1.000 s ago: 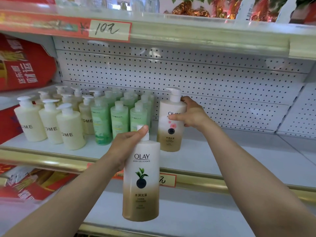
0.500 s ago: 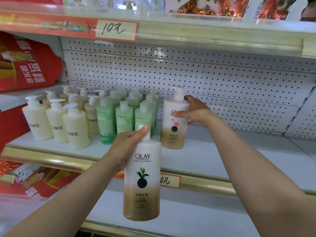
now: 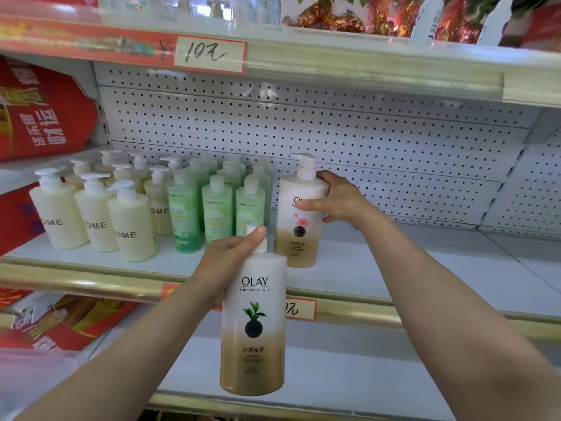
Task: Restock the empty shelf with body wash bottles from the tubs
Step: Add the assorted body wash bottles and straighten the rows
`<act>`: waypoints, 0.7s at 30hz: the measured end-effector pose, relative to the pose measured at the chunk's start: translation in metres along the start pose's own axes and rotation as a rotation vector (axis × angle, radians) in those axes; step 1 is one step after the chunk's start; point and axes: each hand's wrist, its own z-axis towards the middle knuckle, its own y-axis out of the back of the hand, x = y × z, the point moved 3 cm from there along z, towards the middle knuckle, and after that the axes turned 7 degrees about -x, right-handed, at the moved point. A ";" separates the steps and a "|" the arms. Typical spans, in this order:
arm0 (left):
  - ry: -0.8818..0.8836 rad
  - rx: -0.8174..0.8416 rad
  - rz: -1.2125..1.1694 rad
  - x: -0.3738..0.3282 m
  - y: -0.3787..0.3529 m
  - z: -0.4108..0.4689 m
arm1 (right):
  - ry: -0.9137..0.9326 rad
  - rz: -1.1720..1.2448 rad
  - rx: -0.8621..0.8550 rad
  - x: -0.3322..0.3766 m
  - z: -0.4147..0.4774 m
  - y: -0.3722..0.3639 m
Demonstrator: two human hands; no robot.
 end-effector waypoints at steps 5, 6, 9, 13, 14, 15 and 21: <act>0.007 0.020 -0.001 -0.005 0.004 -0.010 | 0.000 0.007 -0.039 0.002 -0.010 -0.003; 0.005 0.017 0.004 -0.006 0.005 -0.012 | -0.005 0.017 -0.060 0.001 -0.012 -0.005; -0.010 0.027 0.011 -0.011 0.006 -0.020 | -0.075 0.075 -0.145 -0.005 -0.020 -0.007; -0.045 0.044 0.019 -0.017 0.007 -0.028 | -0.184 0.035 -0.221 -0.001 -0.052 -0.009; -0.056 0.044 0.016 -0.018 0.008 -0.030 | -0.179 0.037 -0.213 0.005 -0.066 -0.010; -0.061 0.046 0.009 -0.020 0.007 -0.032 | -0.174 0.063 -0.167 0.012 -0.081 -0.013; -0.060 0.133 0.014 -0.028 -0.002 -0.043 | -0.187 0.221 0.347 0.032 -0.169 -0.034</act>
